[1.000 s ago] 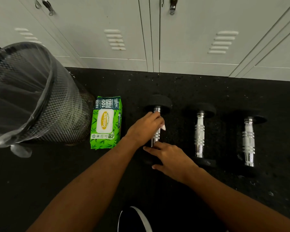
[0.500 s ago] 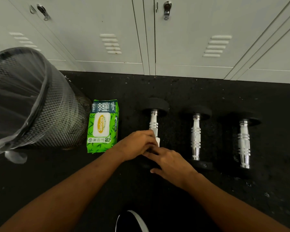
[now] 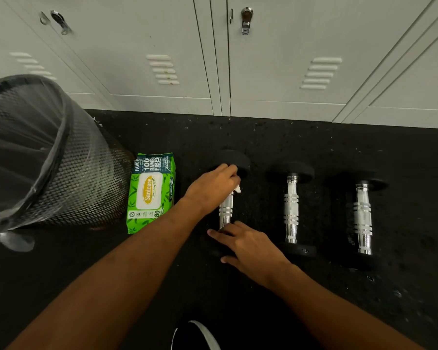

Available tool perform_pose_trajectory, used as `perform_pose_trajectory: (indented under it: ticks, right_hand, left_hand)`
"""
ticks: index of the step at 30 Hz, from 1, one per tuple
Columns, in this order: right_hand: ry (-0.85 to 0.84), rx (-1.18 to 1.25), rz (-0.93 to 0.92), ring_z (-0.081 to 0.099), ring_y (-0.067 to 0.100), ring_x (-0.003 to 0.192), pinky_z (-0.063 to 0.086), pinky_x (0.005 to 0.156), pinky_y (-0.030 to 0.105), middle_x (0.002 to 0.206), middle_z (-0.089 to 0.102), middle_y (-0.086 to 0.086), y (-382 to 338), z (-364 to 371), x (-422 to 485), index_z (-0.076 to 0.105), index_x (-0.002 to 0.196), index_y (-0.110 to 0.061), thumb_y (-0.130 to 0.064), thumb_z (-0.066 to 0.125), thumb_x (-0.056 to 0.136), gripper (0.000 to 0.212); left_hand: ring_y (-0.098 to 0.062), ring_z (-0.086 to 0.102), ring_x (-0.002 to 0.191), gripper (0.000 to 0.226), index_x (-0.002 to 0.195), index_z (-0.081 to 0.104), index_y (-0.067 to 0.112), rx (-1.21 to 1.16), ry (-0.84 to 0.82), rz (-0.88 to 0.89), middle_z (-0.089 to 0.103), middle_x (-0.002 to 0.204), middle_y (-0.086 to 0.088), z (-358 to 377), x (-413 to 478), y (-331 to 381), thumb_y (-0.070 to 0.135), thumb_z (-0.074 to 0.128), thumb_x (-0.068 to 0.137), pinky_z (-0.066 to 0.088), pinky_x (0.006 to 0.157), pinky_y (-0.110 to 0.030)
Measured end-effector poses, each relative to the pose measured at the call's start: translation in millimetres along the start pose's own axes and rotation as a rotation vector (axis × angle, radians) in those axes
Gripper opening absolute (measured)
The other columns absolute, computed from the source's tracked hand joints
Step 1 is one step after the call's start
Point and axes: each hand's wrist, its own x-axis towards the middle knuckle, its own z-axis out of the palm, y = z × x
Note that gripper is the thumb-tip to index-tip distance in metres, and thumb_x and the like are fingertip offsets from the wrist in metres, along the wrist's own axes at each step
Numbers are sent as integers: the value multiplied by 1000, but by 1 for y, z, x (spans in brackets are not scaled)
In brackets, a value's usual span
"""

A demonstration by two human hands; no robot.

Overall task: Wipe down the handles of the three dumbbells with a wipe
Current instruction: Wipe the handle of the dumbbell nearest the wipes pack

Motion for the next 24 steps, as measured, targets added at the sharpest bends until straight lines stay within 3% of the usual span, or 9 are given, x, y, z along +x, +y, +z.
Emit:
perform_pose_trajectory:
  ticks: [4,8,10,14,18,20,24]
  right_hand:
    - [-2,3,-2,37,17,125,46,95,34,140,41,1,1,0,-1,21,151,-29,-34,58,94,69]
    - [-5,-3,-3,37,18,125,46,96,36,141,40,1,1,0,-1,21,151,-29,-34,58,94,69]
    - [-8,-2,-1,35,18,128,44,98,35,143,39,1,0,-1,0,21,151,-29,-34,58,94,69]
    - [-14,-2,-7,33,17,131,43,99,35,146,36,1,-1,-4,0,21,152,-29,-34,57,94,68]
    - [-14,-7,1,36,16,126,45,94,33,144,37,0,-1,-3,0,21,151,-29,-34,57,94,68]
    - [-11,-7,4,36,17,125,46,94,34,143,38,0,0,-4,-1,21,151,-30,-34,57,94,68]
    - [-26,-3,2,37,18,126,46,96,36,142,38,2,-1,-3,1,21,151,-29,-33,58,94,68]
  left_hand:
    - [-23,50,108,33,128,59,8,-99,40,-68,50,123,-10,11,-16,6,22,52,98,49,94,-37]
    - [-17,56,112,36,134,54,10,-415,-35,-109,49,130,-6,-3,-34,3,17,48,99,43,99,-27]
    - [-18,52,117,35,132,57,11,-337,-100,0,50,130,-5,-5,-43,-1,14,50,98,42,100,-27]
    - [-24,37,135,45,136,53,16,82,-84,260,44,146,-6,-2,-49,-6,21,60,92,40,104,-35]
    - [-21,11,150,56,153,24,14,261,-222,383,20,161,-5,-3,-42,-16,15,43,100,13,119,-35]
    - [-24,15,149,54,151,29,14,350,-197,441,28,159,-5,-6,-32,-19,14,43,100,15,119,-37]
    - [-28,40,137,44,136,54,13,498,-118,448,57,139,-3,-18,-10,-20,17,57,92,36,107,-40]
